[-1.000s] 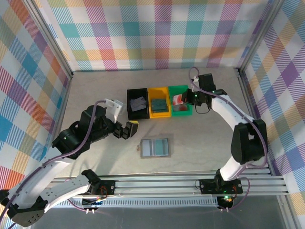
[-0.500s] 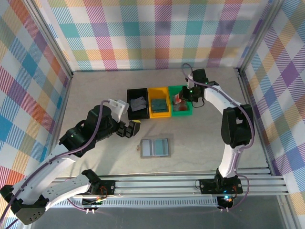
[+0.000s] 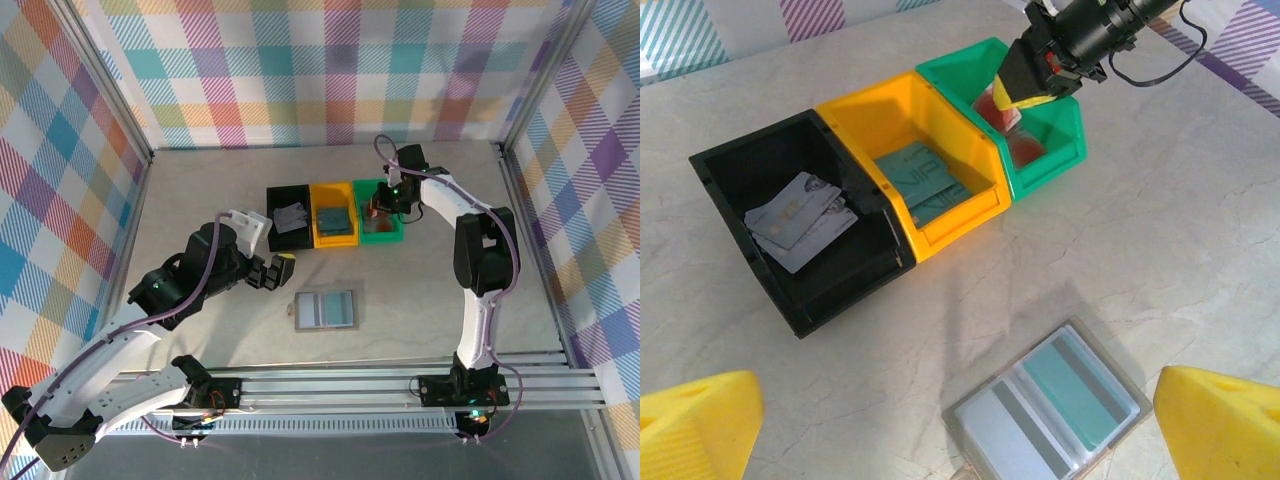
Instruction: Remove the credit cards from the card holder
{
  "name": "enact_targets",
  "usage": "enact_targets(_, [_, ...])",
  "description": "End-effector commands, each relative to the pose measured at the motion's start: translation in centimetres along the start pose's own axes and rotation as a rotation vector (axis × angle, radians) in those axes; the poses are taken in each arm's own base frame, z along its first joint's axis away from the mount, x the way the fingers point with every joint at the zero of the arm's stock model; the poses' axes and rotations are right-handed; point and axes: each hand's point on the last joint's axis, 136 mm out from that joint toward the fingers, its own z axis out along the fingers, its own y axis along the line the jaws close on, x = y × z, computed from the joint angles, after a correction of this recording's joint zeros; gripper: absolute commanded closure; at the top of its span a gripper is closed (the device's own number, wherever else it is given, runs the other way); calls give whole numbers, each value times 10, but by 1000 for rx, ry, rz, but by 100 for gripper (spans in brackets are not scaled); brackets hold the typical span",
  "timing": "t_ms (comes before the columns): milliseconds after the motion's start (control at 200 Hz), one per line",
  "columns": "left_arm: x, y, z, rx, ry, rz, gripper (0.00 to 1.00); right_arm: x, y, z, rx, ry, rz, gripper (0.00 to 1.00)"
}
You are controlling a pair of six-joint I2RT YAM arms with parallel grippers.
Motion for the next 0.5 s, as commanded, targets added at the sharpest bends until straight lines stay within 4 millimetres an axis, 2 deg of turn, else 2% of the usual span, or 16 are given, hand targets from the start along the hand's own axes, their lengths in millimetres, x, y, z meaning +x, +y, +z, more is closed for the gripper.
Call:
enact_targets(0, [0, 6, -1, -22, -17, -19, 0, -4, -1, 1, -2, 4, -16, 100])
enact_targets(120, [1, 8, -1, -29, -15, -19, 0, -5, -5, 3, 10, 6, -10, 100])
enact_targets(370, [3, 8, -1, -31, -12, -20, 0, -6, -11, 5, 23, 8, -1, 89])
enact_targets(495, [3, 9, -1, -33, -11, -20, 0, -8, -13, 1, 34, 0, 6, 81])
